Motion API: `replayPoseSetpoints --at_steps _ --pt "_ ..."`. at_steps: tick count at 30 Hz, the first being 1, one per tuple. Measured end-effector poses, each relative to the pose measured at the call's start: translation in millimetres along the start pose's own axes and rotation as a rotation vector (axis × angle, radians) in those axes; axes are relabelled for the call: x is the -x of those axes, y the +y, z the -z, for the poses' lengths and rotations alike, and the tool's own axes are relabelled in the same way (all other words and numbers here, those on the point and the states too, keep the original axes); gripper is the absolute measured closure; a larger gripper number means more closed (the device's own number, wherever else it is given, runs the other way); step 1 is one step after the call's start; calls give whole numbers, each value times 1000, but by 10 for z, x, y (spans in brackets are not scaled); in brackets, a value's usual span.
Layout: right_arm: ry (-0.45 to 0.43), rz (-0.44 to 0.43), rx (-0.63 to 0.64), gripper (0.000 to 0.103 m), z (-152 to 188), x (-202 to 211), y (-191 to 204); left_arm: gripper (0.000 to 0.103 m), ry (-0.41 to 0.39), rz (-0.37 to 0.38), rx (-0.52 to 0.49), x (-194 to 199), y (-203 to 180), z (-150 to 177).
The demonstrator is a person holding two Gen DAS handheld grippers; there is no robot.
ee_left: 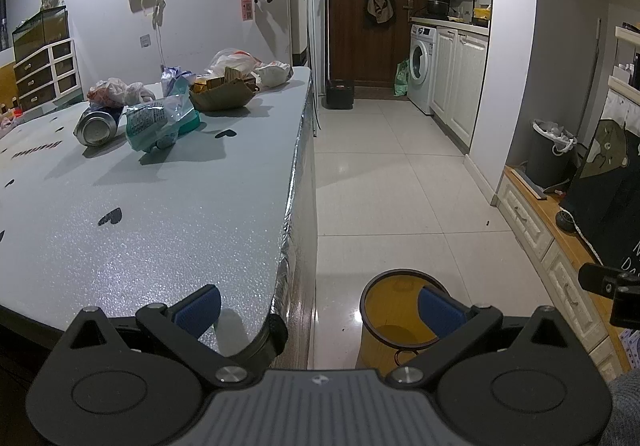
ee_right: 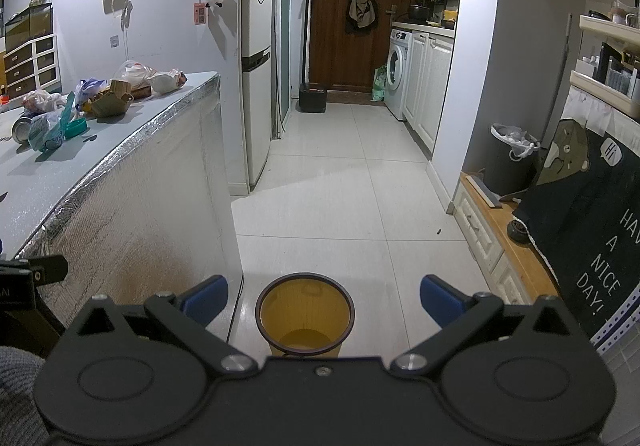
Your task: Collect trash
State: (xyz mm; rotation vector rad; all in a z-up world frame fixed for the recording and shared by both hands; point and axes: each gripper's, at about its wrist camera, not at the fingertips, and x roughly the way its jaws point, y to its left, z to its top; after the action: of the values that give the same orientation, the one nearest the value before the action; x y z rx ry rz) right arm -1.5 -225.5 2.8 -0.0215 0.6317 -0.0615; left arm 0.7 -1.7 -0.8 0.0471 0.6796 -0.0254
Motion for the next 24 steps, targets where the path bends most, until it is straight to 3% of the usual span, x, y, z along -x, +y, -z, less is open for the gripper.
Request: replayPoseSetpoints --at_steps 24 --pt "2 0 0 0 -4 -16 -5 0 1 1 2 -40 -39 43"
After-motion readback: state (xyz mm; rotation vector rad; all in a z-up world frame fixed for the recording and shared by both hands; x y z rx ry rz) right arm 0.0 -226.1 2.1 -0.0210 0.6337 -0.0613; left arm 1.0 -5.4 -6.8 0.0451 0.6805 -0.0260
